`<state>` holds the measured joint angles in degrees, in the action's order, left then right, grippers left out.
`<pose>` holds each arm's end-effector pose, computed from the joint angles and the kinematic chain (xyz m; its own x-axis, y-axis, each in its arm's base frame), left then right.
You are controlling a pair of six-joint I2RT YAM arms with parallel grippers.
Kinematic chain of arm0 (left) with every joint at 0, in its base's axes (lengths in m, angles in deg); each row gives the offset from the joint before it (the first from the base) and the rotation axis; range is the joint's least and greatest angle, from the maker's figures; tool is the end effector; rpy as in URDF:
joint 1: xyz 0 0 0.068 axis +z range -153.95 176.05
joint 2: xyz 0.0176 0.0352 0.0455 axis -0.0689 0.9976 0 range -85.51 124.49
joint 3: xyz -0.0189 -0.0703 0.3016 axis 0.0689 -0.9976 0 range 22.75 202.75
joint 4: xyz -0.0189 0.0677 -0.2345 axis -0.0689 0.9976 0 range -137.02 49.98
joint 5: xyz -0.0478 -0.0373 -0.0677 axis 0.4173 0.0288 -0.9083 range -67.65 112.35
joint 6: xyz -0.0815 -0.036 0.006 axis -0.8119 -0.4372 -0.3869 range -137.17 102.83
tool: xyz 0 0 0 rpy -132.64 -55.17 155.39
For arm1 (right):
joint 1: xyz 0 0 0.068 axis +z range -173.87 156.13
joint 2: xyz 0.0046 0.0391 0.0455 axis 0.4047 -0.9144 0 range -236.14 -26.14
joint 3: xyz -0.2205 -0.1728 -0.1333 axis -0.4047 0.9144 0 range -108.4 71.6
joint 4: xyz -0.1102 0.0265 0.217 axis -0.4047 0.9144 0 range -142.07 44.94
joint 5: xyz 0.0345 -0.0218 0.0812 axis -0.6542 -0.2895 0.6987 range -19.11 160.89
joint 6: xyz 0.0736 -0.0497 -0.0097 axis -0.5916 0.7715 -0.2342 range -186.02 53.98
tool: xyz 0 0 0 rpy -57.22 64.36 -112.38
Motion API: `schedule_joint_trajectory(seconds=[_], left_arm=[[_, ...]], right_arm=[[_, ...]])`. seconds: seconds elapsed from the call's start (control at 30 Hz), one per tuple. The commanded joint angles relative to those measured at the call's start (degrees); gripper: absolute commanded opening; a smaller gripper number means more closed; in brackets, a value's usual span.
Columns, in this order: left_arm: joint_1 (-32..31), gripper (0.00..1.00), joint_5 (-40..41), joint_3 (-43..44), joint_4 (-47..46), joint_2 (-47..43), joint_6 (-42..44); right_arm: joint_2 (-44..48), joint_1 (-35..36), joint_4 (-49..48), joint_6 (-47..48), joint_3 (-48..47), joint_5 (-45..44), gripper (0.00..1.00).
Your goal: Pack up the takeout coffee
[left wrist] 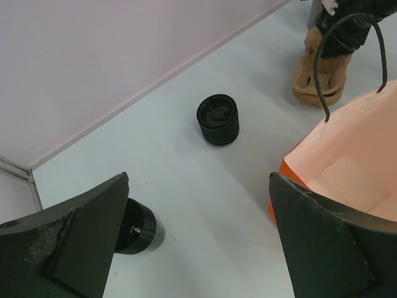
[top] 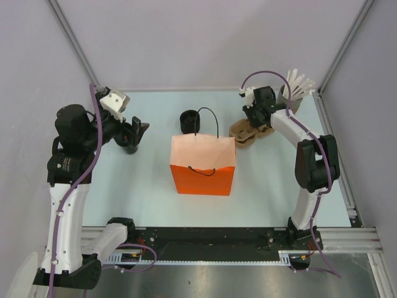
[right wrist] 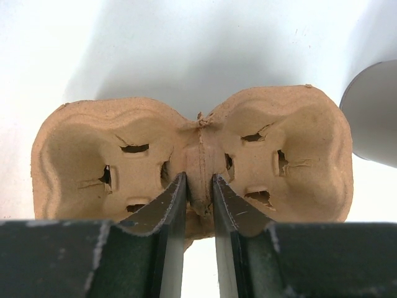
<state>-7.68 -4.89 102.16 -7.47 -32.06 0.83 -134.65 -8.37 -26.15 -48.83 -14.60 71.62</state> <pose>0.1557 -0.0467 0.4759 -0.0678 0.2798 -0.9577 0.5497 0.8115 0.1982 0.4345 0.1216 0.2551 -0.6050 -0.4747 -0.6393 -0.4756 0.8593 -0.1880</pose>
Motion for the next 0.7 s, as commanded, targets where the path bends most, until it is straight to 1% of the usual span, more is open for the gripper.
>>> schedule_joint_trajectory(seconds=[0.0,0.27,0.5,0.67], left_arm=[[0.5,1.0,-1.4,-0.2,-2.1,-0.7,-0.4],[0.6,1.0,-1.7,-0.1,-2.2,-0.5,-0.6],[0.6,1.0,-1.8,-0.2,-2.2,-0.6,-0.6],[0.7,1.0,-2.0,-0.5,-2.2,-0.9,-0.7]], right_arm=[[1.7,0.0,-1.2,0.0,-2.3,-0.7,0.24],[7.1,-0.2,-1.7,0.8,-2.4,-2.5,0.24],[7.5,-1.4,-1.0,0.7,-2.2,-2.1,0.24],[7.7,-2.1,-1.0,1.8,-2.1,-3.8,0.25]])
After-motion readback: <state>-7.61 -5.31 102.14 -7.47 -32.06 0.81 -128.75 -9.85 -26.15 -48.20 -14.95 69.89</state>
